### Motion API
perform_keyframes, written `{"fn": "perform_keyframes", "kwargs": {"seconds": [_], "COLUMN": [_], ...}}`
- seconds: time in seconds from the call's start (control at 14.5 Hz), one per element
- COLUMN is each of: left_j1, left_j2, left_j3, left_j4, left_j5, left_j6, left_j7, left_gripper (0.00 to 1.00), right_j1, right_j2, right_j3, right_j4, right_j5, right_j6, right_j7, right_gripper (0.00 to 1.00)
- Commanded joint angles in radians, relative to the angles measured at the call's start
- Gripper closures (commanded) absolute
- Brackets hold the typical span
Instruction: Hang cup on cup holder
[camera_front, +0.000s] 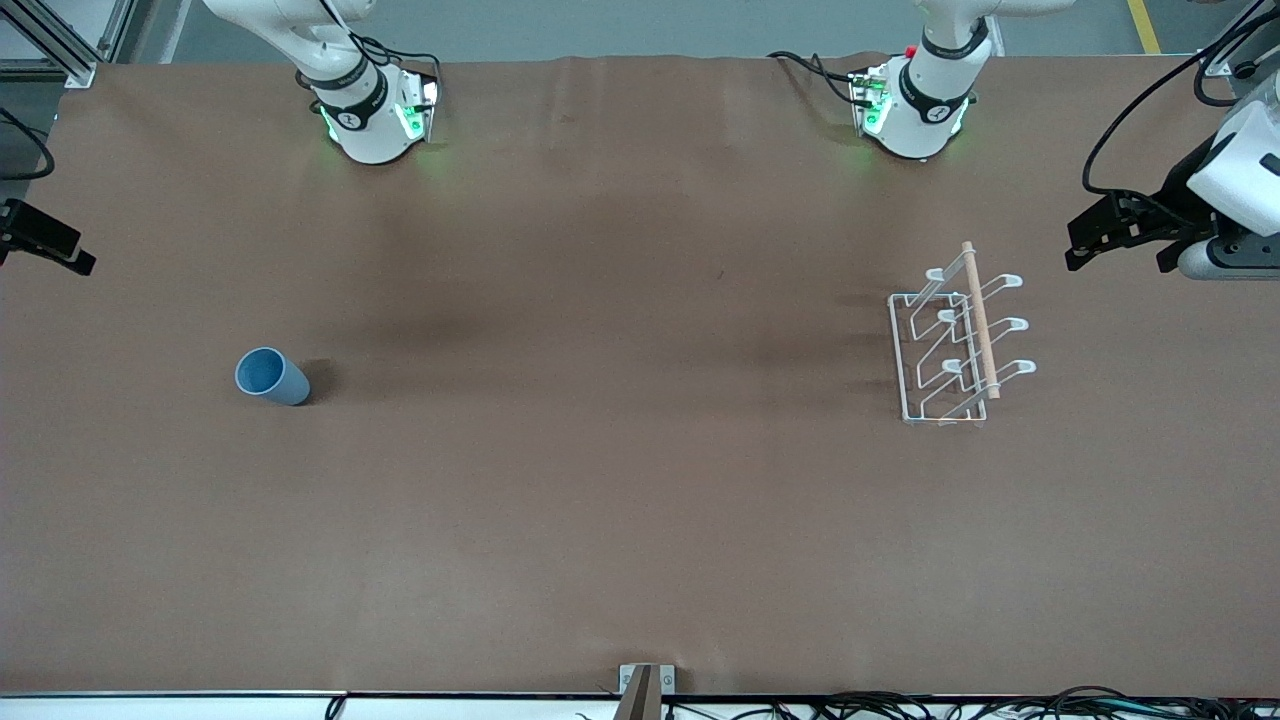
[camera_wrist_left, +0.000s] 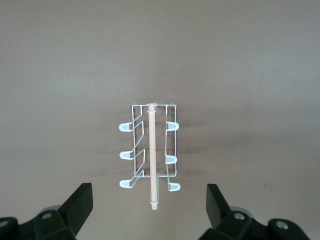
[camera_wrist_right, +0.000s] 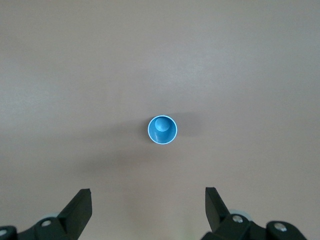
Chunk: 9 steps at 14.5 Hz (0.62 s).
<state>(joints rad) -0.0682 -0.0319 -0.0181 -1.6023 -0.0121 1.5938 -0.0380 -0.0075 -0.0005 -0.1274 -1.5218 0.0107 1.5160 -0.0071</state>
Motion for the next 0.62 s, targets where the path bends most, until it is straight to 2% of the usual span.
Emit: {"fn": "perform_keyframes", "kwargs": {"seconds": [0.0, 0.55], "left_j1": [-0.007, -0.009], "left_j2": [0.012, 0.01], "left_j3": [0.007, 0.009], "left_j4": [0.025, 0.016], "left_j5": [0.018, 0.02], "left_j6": [-0.003, 0.018], "left_j7": [0.029, -0.009], "left_gripper": [0.0, 0.0], "right_j1": [-0.009, -0.011], "right_j2": [-0.004, -0.004], "right_j3": [0.003, 0.003], "right_j4": [0.005, 0.003], "right_j5": [0.011, 0.005], "right_j6": [-0.008, -0.01], "right_j7": [-0.005, -0.007], "right_gripper": [0.0, 0.0]}}
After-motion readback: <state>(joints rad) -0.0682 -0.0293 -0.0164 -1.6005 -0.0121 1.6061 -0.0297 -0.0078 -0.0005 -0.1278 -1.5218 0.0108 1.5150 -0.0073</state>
